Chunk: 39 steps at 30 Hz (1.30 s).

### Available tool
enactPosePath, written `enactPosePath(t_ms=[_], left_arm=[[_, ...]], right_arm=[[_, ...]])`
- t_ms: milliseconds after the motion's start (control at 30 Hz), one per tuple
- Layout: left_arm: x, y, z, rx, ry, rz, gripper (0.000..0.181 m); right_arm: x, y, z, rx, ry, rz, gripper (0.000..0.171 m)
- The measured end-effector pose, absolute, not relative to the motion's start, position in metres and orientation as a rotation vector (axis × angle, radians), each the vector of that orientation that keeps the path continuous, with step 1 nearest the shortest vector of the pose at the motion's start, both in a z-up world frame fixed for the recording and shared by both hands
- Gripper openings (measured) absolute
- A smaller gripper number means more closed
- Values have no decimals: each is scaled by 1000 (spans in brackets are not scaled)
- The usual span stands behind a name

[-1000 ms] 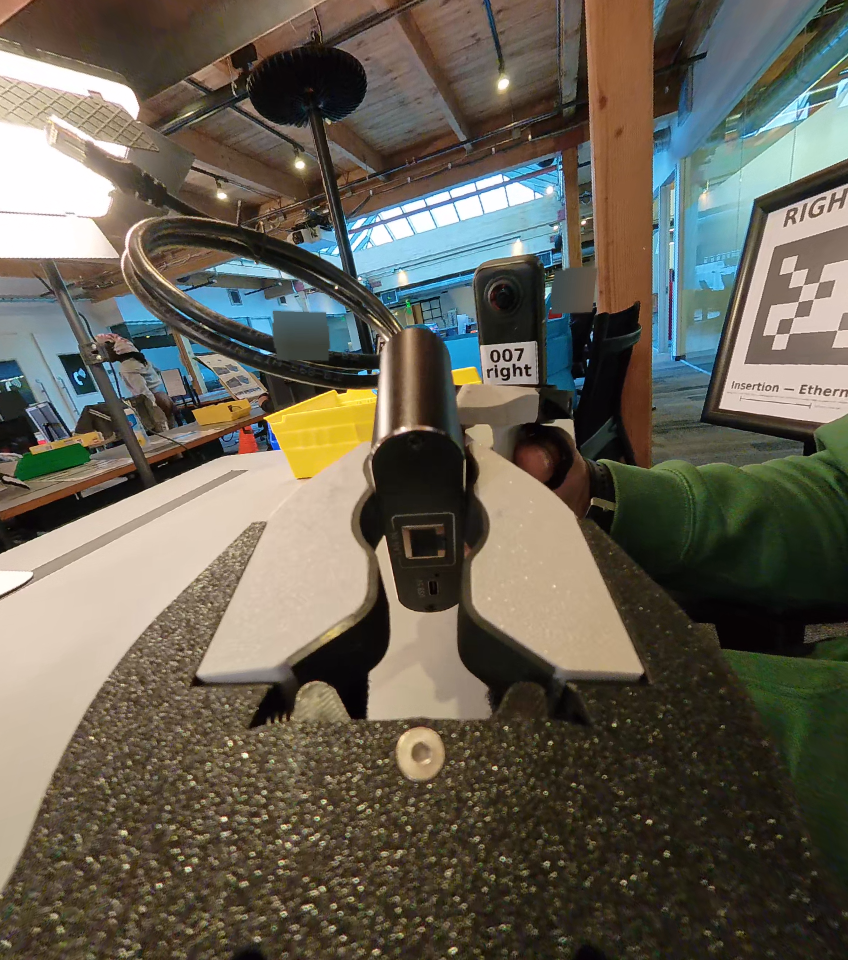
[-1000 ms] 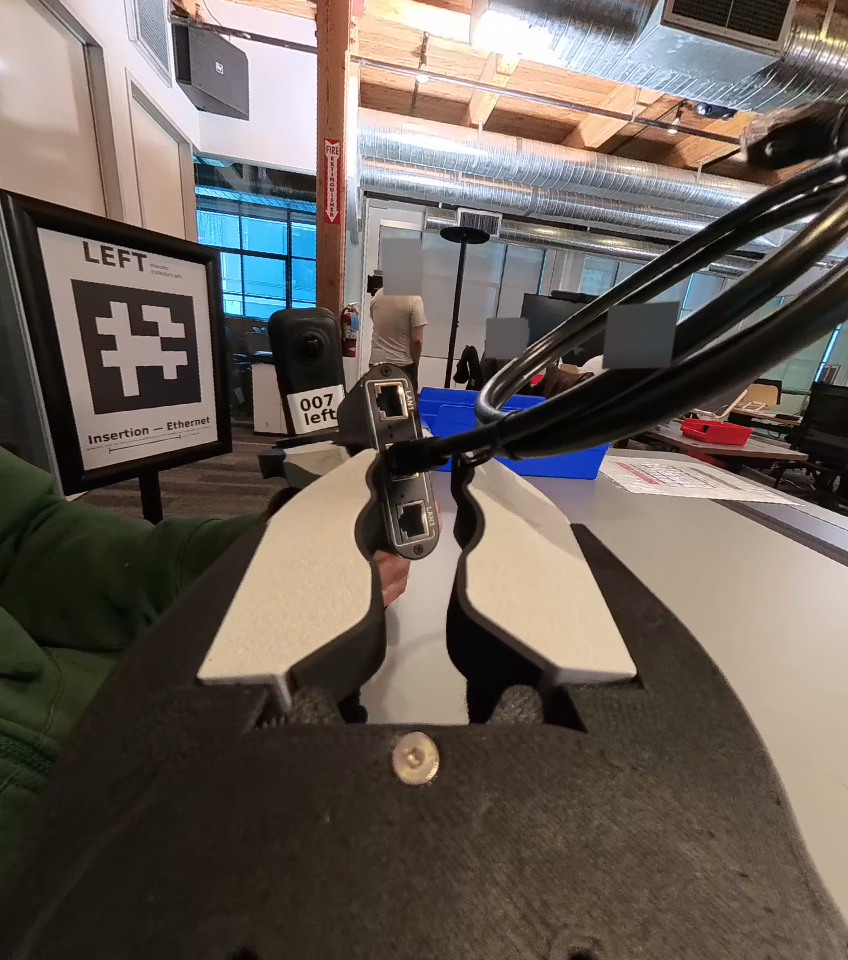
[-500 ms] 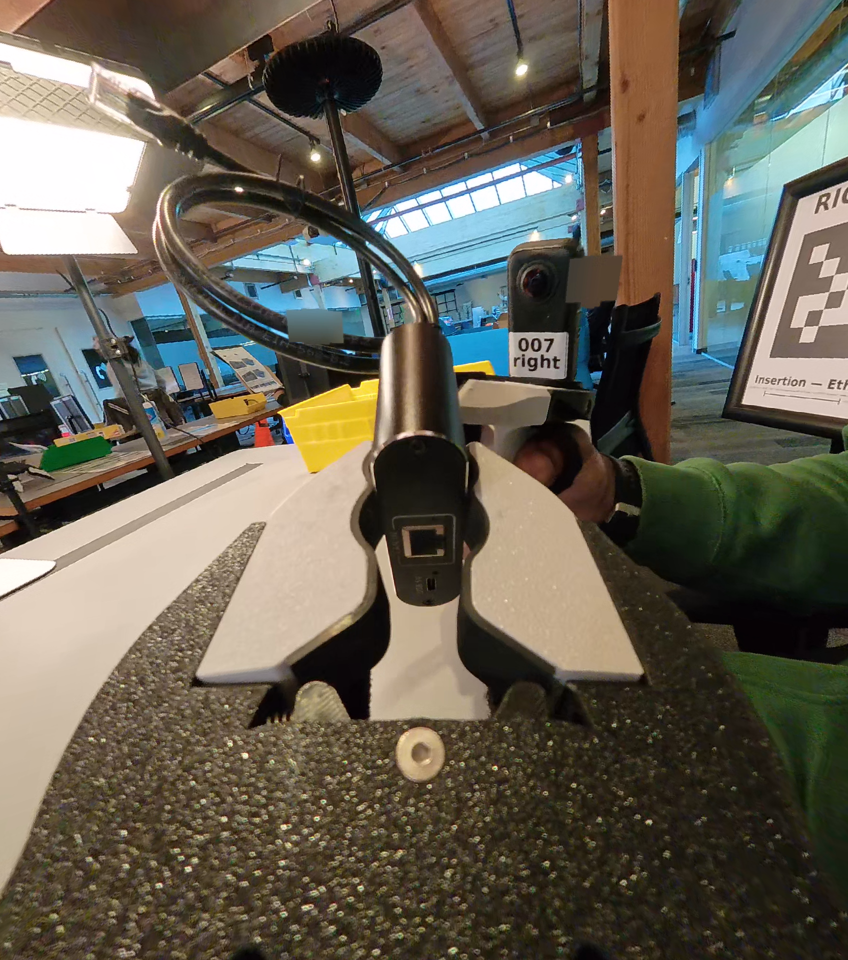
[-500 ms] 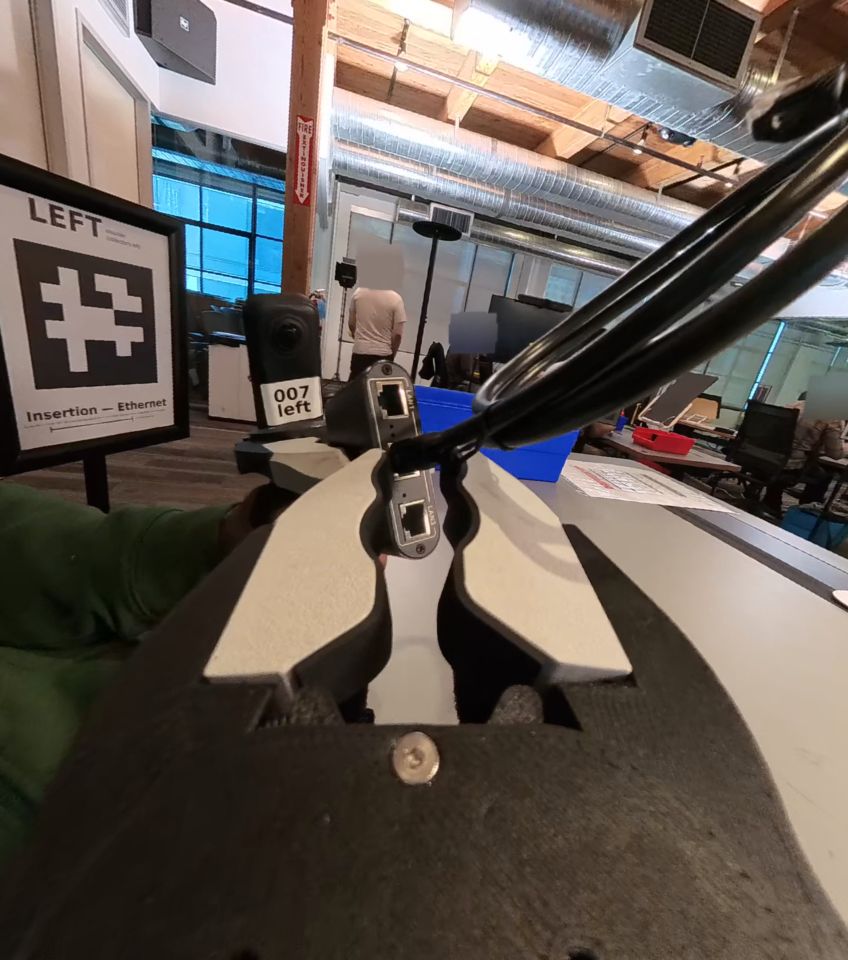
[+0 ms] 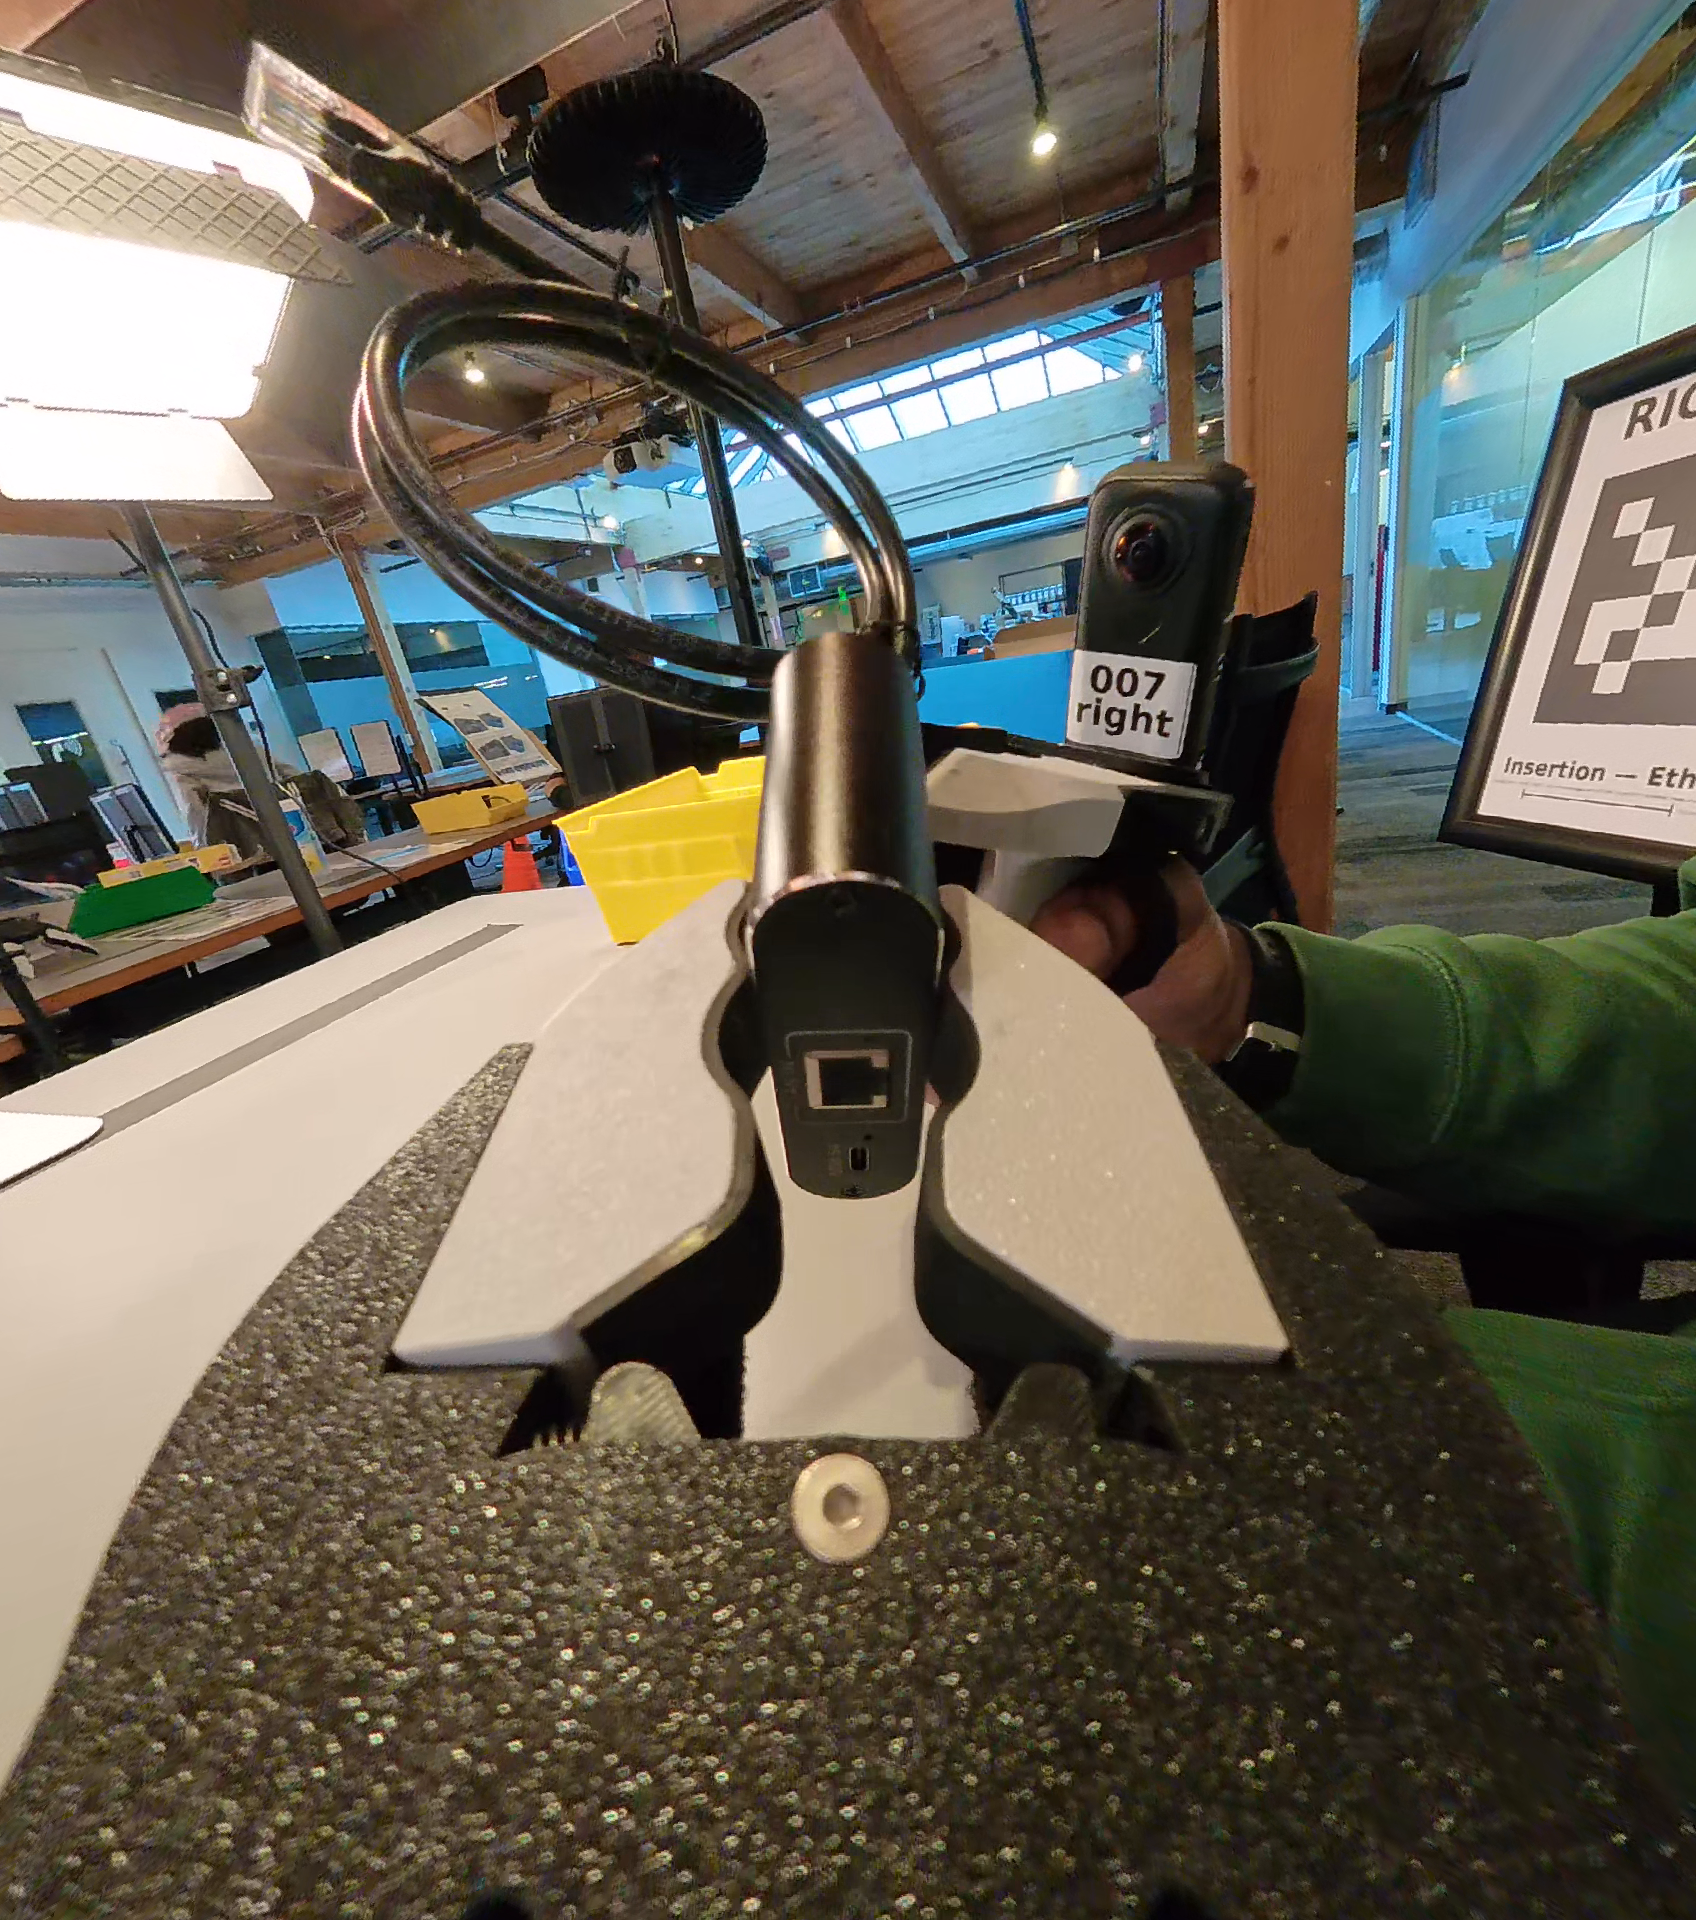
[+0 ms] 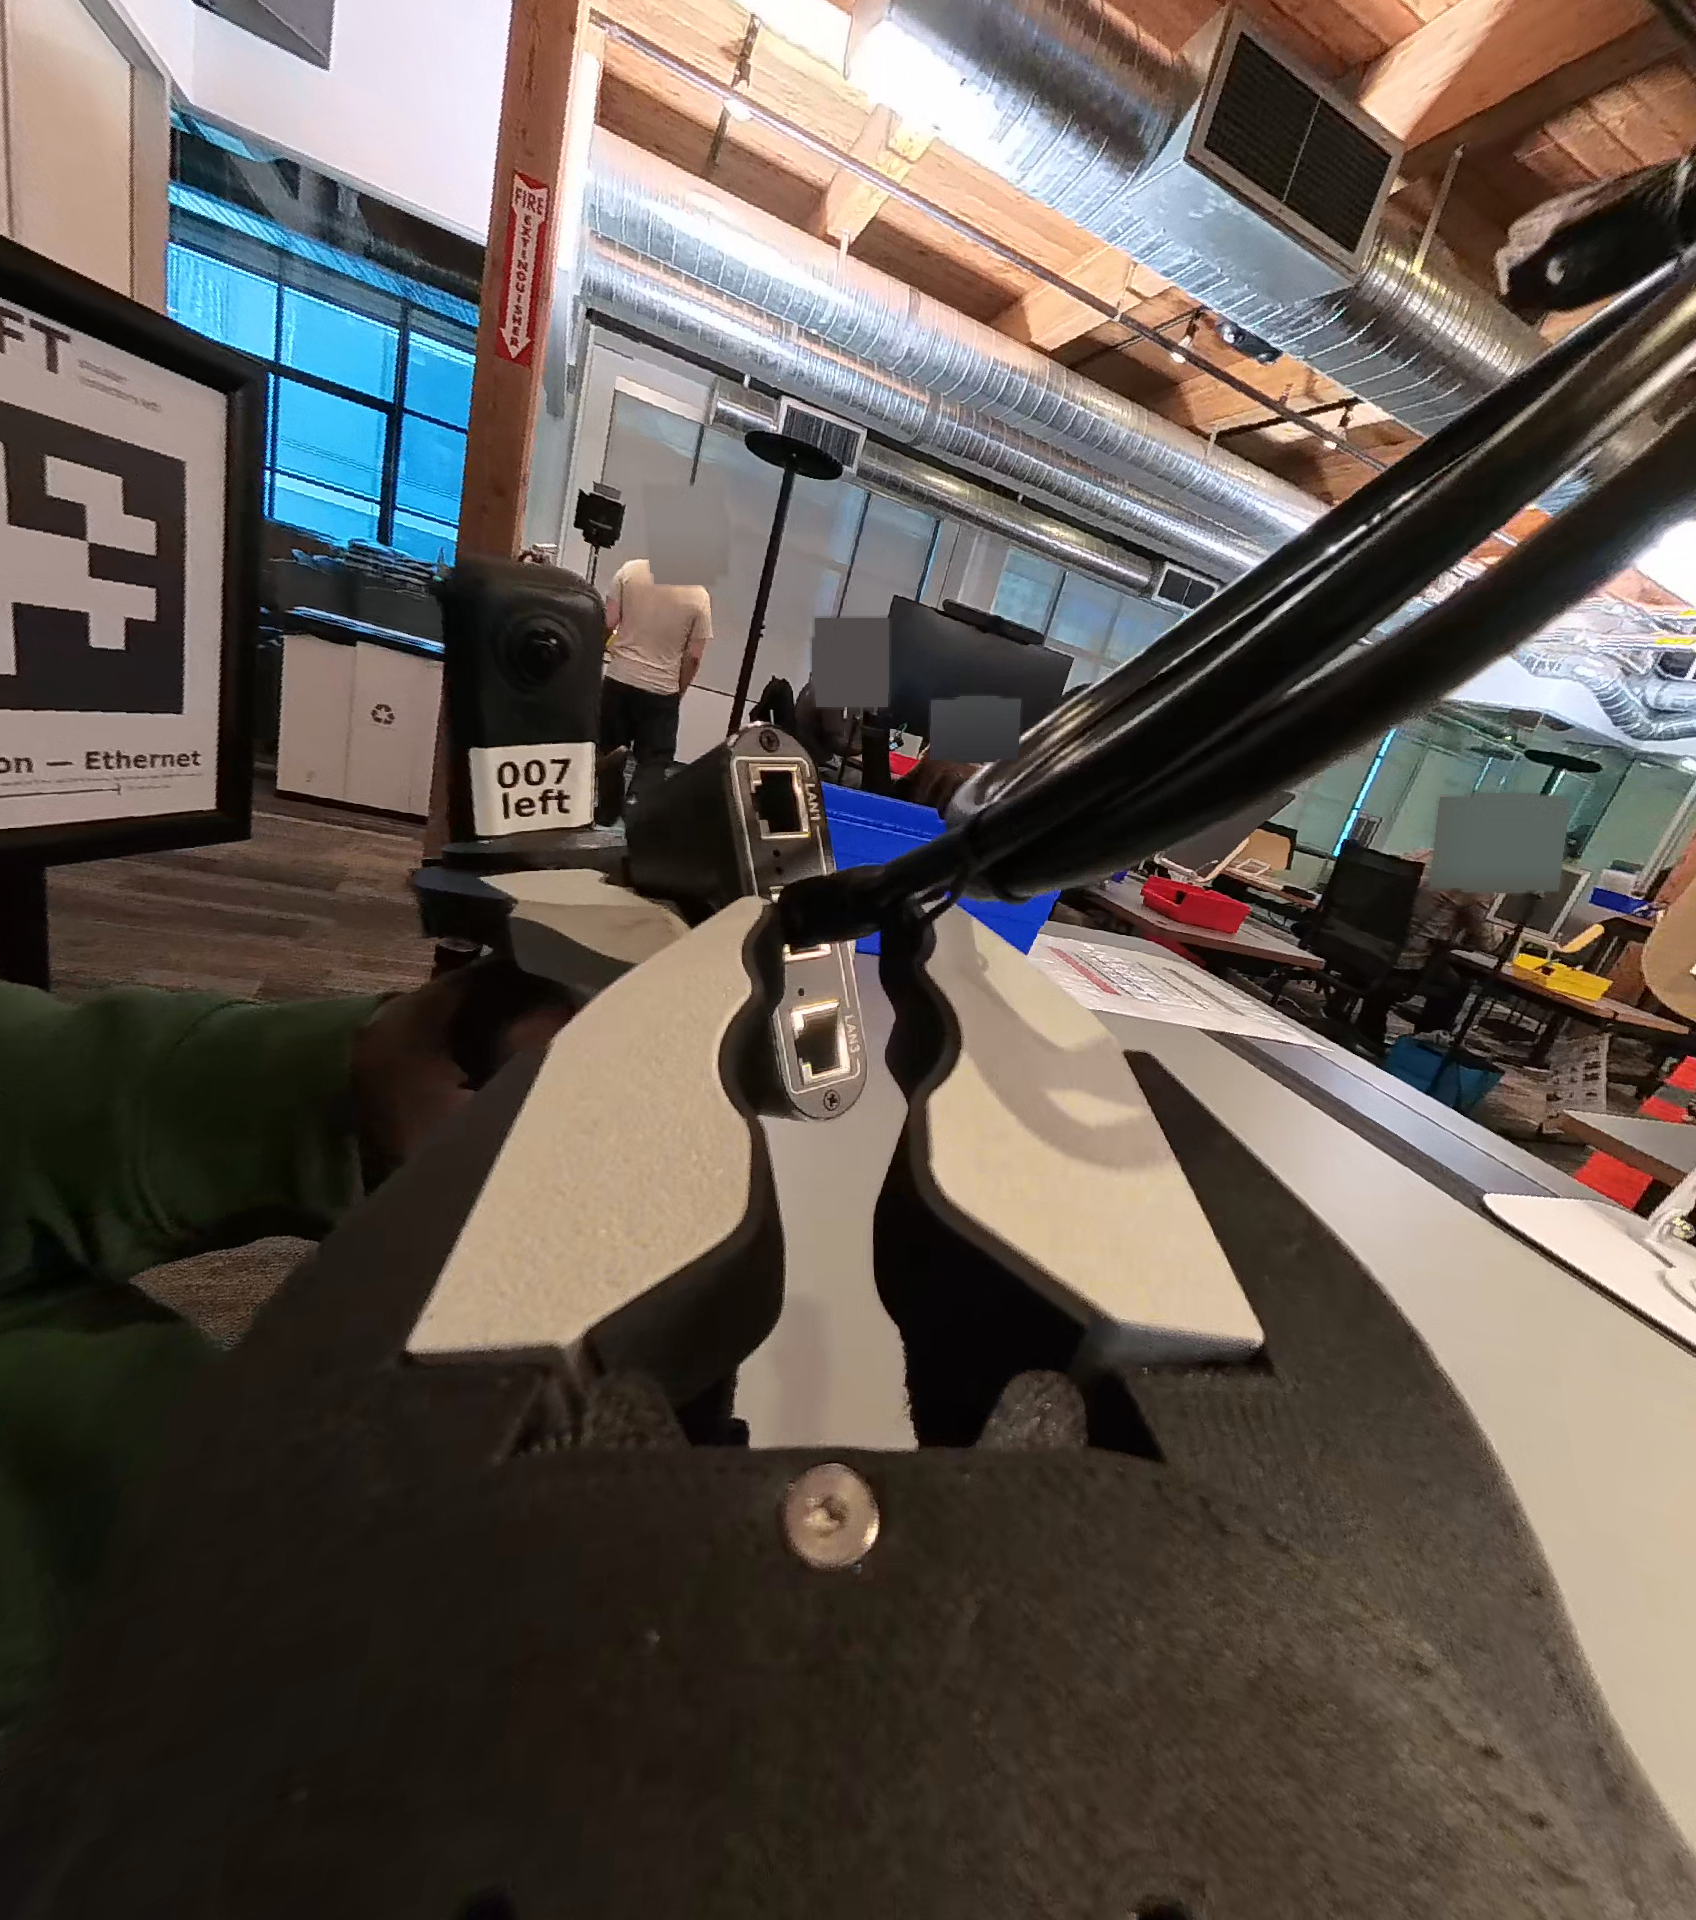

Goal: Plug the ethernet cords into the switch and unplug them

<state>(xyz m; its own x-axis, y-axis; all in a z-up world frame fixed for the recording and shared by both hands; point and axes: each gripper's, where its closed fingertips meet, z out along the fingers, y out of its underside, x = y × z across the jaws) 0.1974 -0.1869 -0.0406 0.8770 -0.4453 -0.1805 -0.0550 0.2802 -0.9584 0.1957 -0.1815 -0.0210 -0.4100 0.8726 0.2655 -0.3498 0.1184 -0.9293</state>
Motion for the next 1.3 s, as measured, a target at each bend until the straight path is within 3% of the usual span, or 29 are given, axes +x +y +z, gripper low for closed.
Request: enactPosePath(t_ms=[1300], left_arm=[[210,-180,-54,-1344,570,-187,28]], right_arm=[[214,-174,-32,-605,-1343,1363,18]])
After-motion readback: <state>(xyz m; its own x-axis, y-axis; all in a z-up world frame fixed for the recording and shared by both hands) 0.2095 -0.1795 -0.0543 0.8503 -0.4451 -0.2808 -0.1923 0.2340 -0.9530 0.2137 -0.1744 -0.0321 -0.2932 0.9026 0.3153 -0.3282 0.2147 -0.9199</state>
